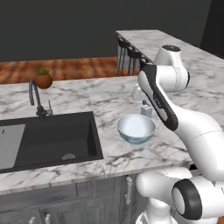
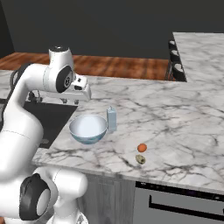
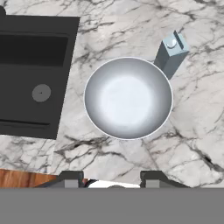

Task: Gather the eggs and milk located in the vicinity of the sink area and place them right next to the bowl.

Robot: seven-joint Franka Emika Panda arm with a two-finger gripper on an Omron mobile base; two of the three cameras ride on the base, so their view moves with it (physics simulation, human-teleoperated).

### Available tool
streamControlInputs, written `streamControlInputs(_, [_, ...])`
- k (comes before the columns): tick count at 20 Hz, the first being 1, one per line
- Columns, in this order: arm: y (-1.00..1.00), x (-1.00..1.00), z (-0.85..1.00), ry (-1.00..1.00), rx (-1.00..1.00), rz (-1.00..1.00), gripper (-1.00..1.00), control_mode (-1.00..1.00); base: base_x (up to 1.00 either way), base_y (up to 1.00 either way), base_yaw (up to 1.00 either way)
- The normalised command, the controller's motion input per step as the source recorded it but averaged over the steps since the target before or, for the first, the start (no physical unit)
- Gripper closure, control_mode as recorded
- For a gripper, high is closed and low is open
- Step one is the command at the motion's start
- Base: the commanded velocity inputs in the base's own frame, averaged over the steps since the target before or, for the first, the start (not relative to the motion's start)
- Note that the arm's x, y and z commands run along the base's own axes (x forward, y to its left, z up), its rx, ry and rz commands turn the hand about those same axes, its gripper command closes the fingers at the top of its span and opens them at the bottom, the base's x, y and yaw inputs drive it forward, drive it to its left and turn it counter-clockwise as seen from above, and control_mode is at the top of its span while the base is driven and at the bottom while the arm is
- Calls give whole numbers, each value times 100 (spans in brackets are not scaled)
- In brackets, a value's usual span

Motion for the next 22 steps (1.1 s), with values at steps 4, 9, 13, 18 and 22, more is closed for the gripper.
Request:
streamControlInputs(4, [-9, -10, -3, -8, 1, 0, -100, -100, 0, 0, 0])
streamControlInputs(9, [-31, -27, -18, -13, 5, 0, -100, -100, 0, 0, 0])
streamControlInputs(13, [-34, -25, -22, -11, 4, 0, -100, -100, 0, 0, 0])
streamControlInputs(18, [-32, -13, -16, -4, 4, 0, -100, -100, 0, 0, 0])
streamControlInputs(22, [-32, -10, -11, -2, 5, 0, -100, -100, 0, 0, 0])
